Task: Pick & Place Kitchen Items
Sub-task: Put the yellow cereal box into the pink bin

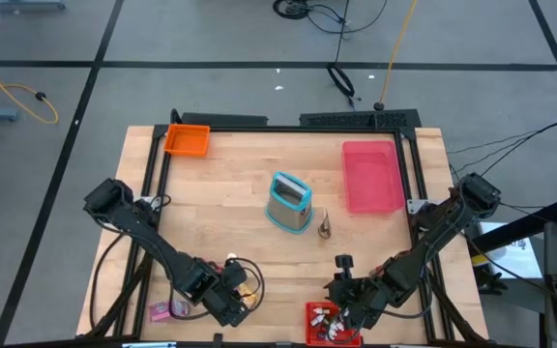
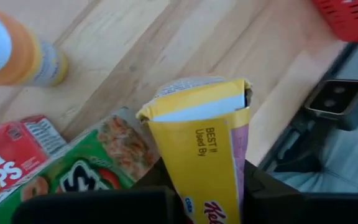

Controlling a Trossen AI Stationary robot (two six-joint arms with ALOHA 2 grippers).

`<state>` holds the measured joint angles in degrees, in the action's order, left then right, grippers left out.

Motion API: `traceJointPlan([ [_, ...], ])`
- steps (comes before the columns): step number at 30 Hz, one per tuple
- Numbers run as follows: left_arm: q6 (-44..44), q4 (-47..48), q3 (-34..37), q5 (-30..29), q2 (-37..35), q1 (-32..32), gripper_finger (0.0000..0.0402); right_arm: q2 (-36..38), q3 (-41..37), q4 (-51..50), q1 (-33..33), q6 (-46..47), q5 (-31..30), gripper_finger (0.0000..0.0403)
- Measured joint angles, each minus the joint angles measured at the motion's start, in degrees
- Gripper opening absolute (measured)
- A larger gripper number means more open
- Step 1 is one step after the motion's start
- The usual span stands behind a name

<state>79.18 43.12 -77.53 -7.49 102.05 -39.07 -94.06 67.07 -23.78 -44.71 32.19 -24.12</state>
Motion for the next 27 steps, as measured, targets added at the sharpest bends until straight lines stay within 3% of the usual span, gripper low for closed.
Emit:
traceJointPlan([
  [10,-11.8,-0.1,-8.1,-3.2,0.0,0.7,0.0074,0.0,0.0,4.4,0.2,-3.0,-1.3,0.0105],
  [20,-28.3,-0.2,-12.3,-7.0,0.0,3.3,0.0075,0.0,0.0,17.1,3.3,-14.6,-5.7,0.0106],
  [27,-36.7,-0.4,-12.3,-11.2,0.0,4.3,0.0076,0.0,0.0,20.2,7.4,-17.4,-3.9,0.0152],
])
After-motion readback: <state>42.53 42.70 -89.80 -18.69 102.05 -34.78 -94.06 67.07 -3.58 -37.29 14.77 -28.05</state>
